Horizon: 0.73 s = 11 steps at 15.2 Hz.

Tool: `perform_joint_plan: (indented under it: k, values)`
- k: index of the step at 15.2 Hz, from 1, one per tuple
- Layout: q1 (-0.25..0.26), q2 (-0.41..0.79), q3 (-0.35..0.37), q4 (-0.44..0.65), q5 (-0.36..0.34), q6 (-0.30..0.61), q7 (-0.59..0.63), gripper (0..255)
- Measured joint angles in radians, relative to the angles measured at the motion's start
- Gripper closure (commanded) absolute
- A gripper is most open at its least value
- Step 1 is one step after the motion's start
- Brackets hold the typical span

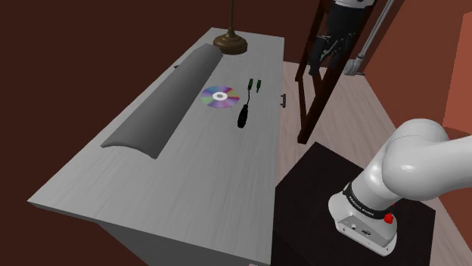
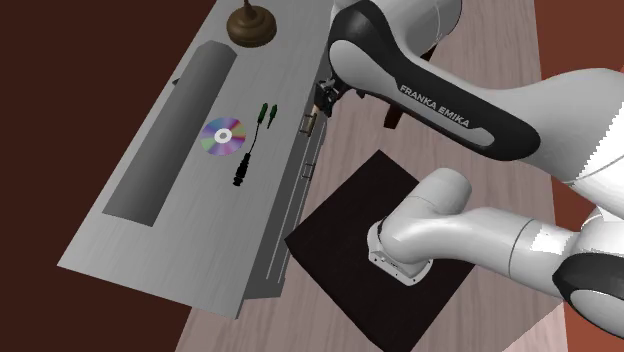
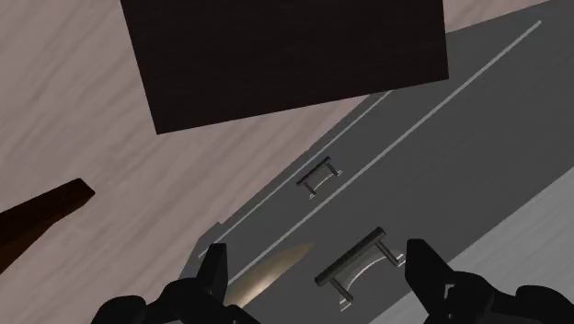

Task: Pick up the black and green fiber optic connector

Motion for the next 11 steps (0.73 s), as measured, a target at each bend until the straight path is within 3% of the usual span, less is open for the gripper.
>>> perform_joint_plan:
  k: [3,11]
  values:
    - [-0.004,0.015,0.031,-0.001,0.033,0.012,0.066,0]
    - [-0.038,0.166,0.202,0.074,0.22,0.091,0.488,0]
